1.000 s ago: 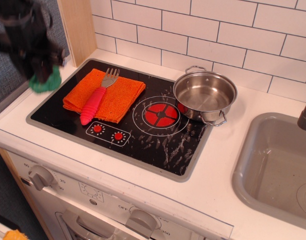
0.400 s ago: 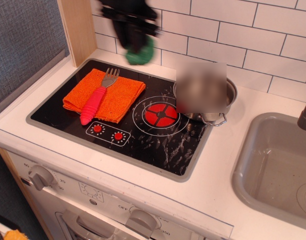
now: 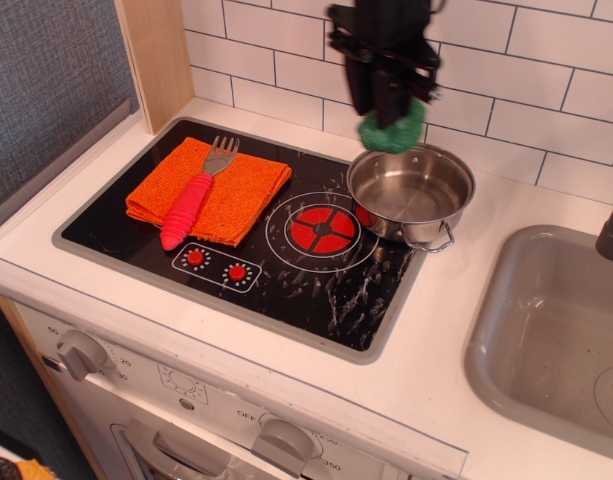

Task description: Put the broccoli in the pan.

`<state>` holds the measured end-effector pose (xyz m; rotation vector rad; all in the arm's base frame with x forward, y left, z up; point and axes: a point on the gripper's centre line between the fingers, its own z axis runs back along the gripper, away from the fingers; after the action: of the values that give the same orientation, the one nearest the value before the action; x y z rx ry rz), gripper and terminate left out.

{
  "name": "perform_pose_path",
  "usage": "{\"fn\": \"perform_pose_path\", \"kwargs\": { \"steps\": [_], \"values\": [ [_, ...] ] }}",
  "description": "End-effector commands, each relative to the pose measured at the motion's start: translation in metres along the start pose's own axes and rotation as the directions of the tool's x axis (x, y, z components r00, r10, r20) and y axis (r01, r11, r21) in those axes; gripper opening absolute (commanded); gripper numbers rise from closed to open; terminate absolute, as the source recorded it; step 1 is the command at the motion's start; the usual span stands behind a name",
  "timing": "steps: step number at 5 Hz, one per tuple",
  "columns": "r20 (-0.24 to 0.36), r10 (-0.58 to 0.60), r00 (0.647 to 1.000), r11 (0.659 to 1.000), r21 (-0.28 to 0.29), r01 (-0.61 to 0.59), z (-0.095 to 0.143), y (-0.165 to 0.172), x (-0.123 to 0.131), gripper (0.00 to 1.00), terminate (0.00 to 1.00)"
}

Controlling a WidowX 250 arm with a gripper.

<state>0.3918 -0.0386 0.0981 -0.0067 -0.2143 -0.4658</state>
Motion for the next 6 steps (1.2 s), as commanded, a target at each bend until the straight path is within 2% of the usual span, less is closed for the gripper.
{"fn": "perform_pose_path", "kwargs": {
  "steps": [1, 2, 3, 4, 5, 6],
  "values": [
    [-0.031, -0.065, 0.997, 0.998, 0.004, 0.065, -0.009, -0.014, -0.003, 1.0, 0.0],
    [-0.029, -0.062, 0.998, 0.998, 0.014, 0.063, -0.003, -0.013, -0.002, 1.0, 0.0],
    [0.012, -0.029, 1.0, 0.999, 0.038, 0.028, 0.024, -0.01, -0.004, 1.0, 0.0],
    [0.078, 0.207, 0.975, 0.973, 0.085, -0.213, 0.077, 0.009, -0.038, 1.0, 0.0],
    [0.036, 0.298, 0.954, 0.951, 0.075, -0.3, 0.068, 0.024, -0.061, 1.0, 0.0],
    [-0.047, 0.315, 0.948, 0.948, 0.067, -0.311, 0.044, 0.029, -0.084, 1.0, 0.0]
  ]
}}
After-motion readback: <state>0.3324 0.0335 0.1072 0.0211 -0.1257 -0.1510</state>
